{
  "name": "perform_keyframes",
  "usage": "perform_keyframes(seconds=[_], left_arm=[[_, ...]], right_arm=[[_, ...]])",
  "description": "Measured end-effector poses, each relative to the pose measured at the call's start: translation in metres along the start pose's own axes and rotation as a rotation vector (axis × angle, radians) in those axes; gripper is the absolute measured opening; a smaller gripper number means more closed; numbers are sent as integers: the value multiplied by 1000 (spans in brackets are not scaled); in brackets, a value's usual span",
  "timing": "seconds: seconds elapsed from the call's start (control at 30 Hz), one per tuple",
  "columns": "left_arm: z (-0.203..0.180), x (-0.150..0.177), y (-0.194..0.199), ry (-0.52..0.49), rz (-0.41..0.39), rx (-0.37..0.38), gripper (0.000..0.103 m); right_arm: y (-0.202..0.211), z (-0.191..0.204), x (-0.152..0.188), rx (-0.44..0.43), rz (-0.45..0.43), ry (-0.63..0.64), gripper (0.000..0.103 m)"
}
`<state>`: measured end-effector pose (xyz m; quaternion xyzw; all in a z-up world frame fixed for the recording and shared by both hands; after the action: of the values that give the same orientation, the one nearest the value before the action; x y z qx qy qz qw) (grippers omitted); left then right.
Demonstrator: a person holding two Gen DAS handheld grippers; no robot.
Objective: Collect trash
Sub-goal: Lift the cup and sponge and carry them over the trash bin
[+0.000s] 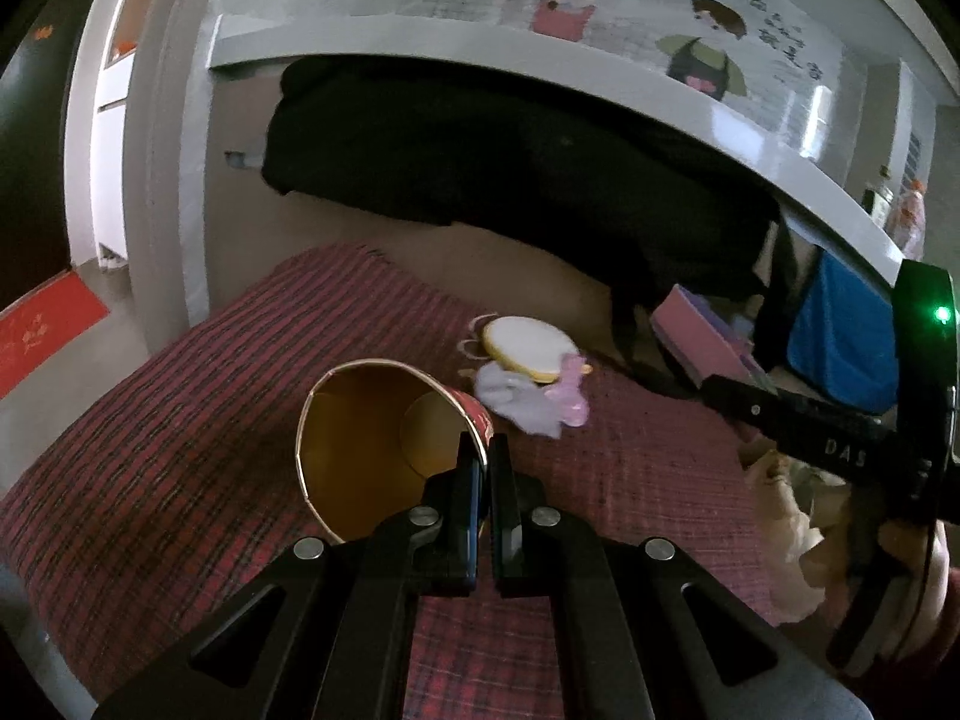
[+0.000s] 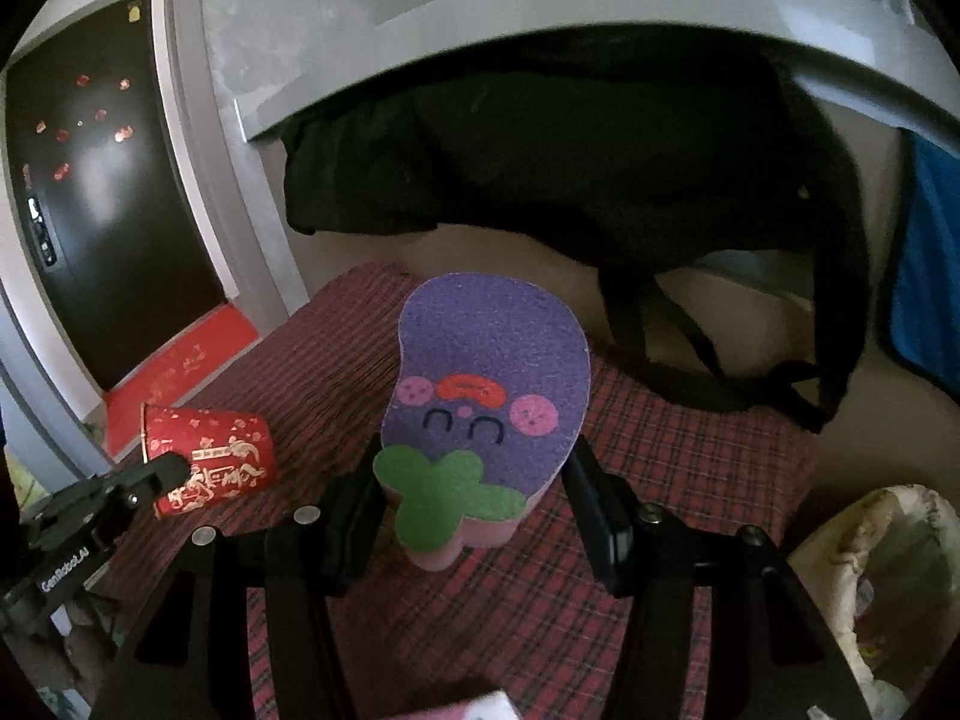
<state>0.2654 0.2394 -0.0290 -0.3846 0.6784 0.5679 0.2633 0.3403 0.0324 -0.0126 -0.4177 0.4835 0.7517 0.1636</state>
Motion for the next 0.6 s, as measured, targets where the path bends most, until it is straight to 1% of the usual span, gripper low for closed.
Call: perform_keyframes(seconds=[0.1, 0.2, 0.33, 0.47, 0.6], left_arm=[[-20, 0, 5, -22, -9, 12, 2], [-41, 0, 8, -36, -13, 42, 2], [-75, -1, 10, -75, -29, 71, 2], [-115, -4, 12, -117, -59, 107, 2], [-165, -6, 14, -175, -95, 152, 2]], right_arm=[[21, -11, 7, 0, -31, -4, 53], [40, -26, 14, 4, -56, -19, 53], [70, -48, 22, 29, -102, -29, 53], [97, -76, 27, 65, -142, -39, 53], [125, -110, 36, 111, -177, -65, 53]])
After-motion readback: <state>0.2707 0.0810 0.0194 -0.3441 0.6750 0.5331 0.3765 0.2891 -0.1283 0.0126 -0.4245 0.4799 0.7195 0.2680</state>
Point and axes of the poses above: each gripper's, at about its wrist camera, not at the fingertips, and y roughly against the way its jaws point, z to its left, x to its underside, the point moved 2 cm from there along -y, roughly the way its jaws point, and after that the axes turned 5 degrees about -x, right-handed, at the moved point
